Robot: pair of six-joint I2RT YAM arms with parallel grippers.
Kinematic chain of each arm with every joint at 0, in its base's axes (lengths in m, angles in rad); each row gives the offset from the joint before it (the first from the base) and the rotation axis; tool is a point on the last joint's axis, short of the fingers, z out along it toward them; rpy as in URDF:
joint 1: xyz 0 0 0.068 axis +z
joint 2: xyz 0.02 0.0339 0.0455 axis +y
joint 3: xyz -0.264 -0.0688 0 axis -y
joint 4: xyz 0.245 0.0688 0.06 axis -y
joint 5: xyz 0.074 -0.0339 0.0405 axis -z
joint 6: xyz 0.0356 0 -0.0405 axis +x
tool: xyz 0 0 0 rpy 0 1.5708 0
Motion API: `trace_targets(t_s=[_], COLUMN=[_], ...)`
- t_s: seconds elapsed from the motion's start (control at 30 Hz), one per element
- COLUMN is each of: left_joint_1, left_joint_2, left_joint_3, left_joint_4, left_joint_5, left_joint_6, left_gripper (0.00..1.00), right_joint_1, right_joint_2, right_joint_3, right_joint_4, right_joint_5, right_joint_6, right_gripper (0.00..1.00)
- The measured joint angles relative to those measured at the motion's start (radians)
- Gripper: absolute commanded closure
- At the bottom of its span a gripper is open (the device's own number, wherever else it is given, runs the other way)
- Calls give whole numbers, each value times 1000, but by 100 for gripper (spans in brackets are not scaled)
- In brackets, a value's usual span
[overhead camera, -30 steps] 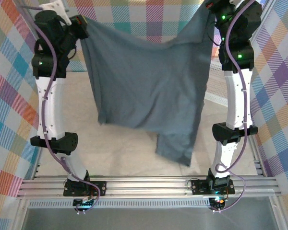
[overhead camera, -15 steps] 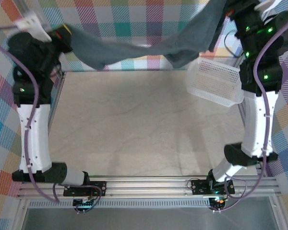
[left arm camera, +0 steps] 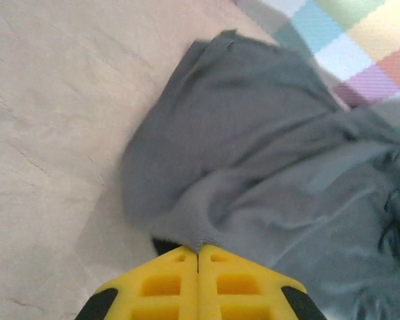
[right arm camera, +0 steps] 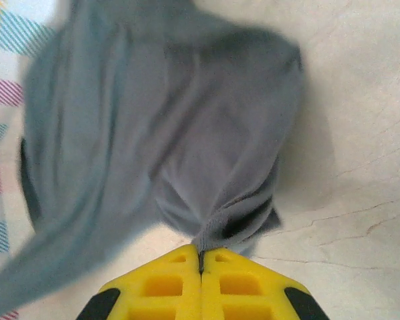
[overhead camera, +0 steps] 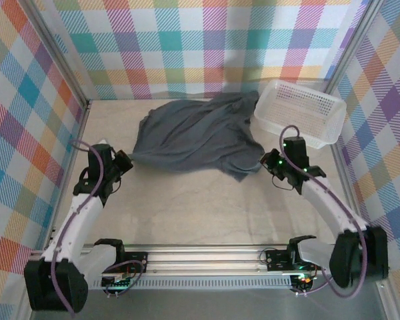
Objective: Fold the inside-out t-shirt
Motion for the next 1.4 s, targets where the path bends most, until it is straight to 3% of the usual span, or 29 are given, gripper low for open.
trace_targets(t_s=[0.2, 0.33, 0.4, 0.47, 0.57, 0.73, 0.83, 0.9, 0.97, 1.03, 1.13, 1.2, 1.3, 1.4], left_joint_1=[0, 0, 0, 0, 0, 0, -18, -76, -142, -177, -185, -180, -172, -164], left_joint_2=[-119, -252, -363, -480, -619, -564, -353, -135, 71, 249, 409, 484, 578, 655], left_joint_3=[-2, -2, -10, -35, -57, -30, 35, 114, 204, 262, 272, 272, 266, 247], left_joint_4=[-98, -222, -279, -310, -343, -312, -211, -149, -117, -79, -65, -65, -54, -53], left_joint_5=[-131, -199, -214, -213, -202, -150, -43, 10, 36, 47, 41, 39, 39, 27], left_joint_6=[-34, -70, -104, -132, -166, -171, -171, -151, -120, -92, -69, -72, -103, -161], left_gripper=[100, 87, 70, 62, 51, 49, 49, 49, 50, 50, 50, 49, 51, 60], right_joint_1=[0, 0, 0, 0, 0, 0, 7, 35, 74, 111, 141, 149, 151, 151], right_joint_2=[-298, -582, -775, -963, -1028, -821, -567, -335, -105, 104, 294, 395, 547, 658], right_joint_3=[-68, -209, -282, -341, -346, -253, -117, 16, 163, 286, 323, 328, 364, 382], right_joint_4=[-47, -247, -377, -462, -513, -287, -146, -103, -117, -120, -111, -123, -146, -149], right_joint_5=[92, 174, 203, 211, 172, 20, -85, -127, -119, -65, 14, 45, 96, 159], right_joint_6=[136, 282, 349, 386, 384, 276, 172, 72, -40, -149, -266, -320, -365, -380], right_gripper=[100, 98, 78, 62, 51, 44, 48, 50, 48, 40, 28, 26, 31, 50])
